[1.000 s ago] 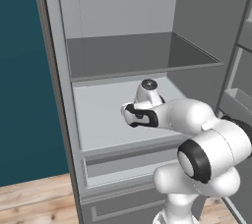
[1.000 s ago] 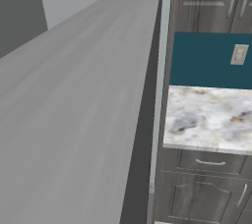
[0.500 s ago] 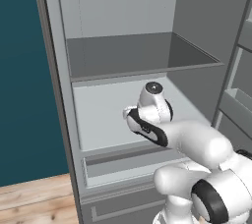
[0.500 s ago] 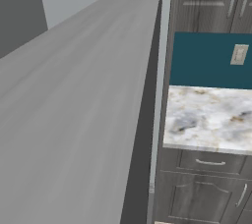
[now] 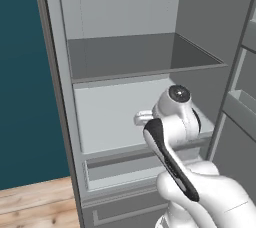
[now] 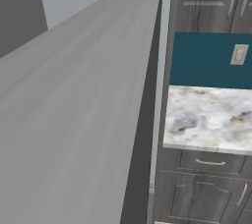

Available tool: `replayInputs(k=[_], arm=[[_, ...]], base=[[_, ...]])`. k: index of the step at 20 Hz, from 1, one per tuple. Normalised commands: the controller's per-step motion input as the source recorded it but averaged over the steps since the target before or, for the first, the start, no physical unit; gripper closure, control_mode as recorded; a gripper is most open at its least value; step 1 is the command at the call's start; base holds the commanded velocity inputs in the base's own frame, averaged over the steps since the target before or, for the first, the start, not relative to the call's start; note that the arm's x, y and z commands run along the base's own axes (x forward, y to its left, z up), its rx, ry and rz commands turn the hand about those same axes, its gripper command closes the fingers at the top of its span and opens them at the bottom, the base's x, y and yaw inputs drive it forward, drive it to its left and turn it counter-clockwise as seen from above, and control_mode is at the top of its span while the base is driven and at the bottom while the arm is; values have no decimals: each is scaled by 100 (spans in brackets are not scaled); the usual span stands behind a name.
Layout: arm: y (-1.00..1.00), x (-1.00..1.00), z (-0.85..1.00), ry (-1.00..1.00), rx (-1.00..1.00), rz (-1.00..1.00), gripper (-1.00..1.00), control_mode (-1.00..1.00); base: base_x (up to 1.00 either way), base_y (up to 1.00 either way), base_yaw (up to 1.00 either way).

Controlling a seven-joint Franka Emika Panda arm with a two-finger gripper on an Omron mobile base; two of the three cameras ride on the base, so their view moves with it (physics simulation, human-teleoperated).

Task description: Open the fridge, remove the apple, tomato, and steak, and place them on any counter.

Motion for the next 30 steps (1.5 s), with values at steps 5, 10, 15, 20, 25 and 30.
replayInputs(k=[5,10,15,20,25,30], arm=[[-26,-100,85,0,2,-6,100,-100],[-28,-100,92,0,0,-4,100,-100],[-17,-93,73,0,0,0,100,-100],[-6,-53,61,-1,0,0,100,-100],[-6,-13,15,1,0,0,100,-100],[0,0,0,0,0,0,100,-100]], base=[[0,0,0],[0,0,0],[0,0,0],[0,0,0],[0,0,0],[0,0,0]])
